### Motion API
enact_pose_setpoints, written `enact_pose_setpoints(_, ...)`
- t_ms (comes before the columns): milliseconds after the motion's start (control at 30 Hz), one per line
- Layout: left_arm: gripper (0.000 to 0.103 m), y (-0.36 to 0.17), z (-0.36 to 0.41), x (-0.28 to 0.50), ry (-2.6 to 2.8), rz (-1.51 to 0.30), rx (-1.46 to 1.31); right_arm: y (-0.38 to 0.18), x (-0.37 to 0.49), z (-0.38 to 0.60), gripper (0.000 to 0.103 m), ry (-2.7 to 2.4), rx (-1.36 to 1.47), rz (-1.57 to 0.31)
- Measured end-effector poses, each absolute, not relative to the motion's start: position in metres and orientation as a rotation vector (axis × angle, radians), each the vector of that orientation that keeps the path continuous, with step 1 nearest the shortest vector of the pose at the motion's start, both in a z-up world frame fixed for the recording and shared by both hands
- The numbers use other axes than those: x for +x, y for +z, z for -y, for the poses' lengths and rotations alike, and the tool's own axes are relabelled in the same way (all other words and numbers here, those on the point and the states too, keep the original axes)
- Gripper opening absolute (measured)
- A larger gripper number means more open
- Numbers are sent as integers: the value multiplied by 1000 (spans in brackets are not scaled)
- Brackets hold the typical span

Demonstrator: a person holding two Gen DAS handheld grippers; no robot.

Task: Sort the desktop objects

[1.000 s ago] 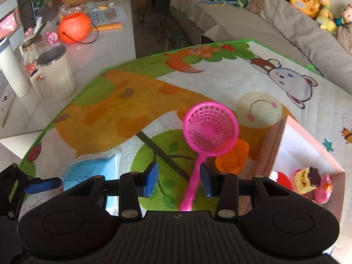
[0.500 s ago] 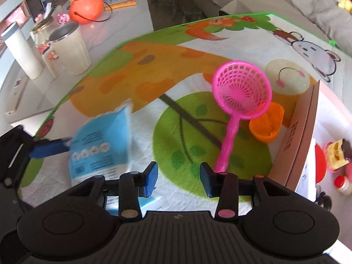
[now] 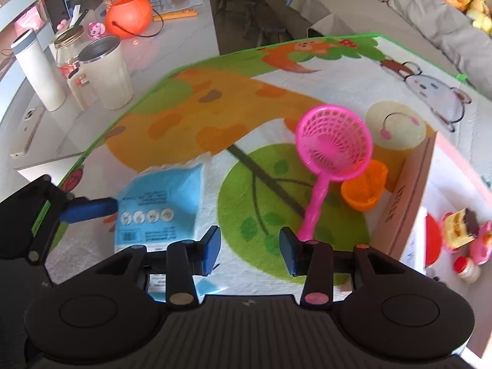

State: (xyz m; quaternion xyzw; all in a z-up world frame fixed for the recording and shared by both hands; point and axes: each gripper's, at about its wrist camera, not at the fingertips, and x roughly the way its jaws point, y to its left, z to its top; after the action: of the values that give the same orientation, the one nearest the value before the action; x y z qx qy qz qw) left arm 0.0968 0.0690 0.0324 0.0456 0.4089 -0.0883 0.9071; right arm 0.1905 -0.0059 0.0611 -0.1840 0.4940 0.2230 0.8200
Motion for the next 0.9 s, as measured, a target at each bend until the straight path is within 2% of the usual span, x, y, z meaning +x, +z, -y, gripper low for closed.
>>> enact_pose_setpoints(200, 103, 31, -72, 98, -205, -806, 110, 62, 204, 23, 42, 408, -389, -1055)
enact_pose_setpoints(267, 100, 31, -74, 100, -215, -800, 101, 60, 207, 29, 42, 397, -366, -1066)
enact_pose_setpoints(300, 89, 31, -74, 100, -230, -806, 95, 59, 208, 32, 42, 394, -353, -1070)
enact_pose_setpoints(467, 76, 33, -74, 96, -262, -820, 97, 57, 206, 30, 42, 419, -354, -1075)
enact_pose_setpoints(533, 65, 34, -73, 91, -287, -838, 104, 57, 204, 29, 42, 429, -352, -1076)
enact_pose_setpoints(600, 63, 35, -70, 83, -333, -871, 108, 58, 201, 28, 42, 436, -353, -1078)
enact_pose_setpoints(667, 63, 35, -66, 74, -365, -898, 116, 59, 196, 29, 42, 439, -360, -1077)
enact_pose_setpoints(767, 70, 34, -61, 66, -338, -909, 131, 62, 188, 33, 42, 436, -362, -1073)
enact_pose_setpoints(867, 95, 44, -60, 63, -302, -882, 115, 65, 178, 39, 43, 427, -373, -1064)
enact_pose_setpoints(900, 97, 49, -60, 63, -286, -863, 113, 67, 174, 42, 43, 424, -374, -1062)
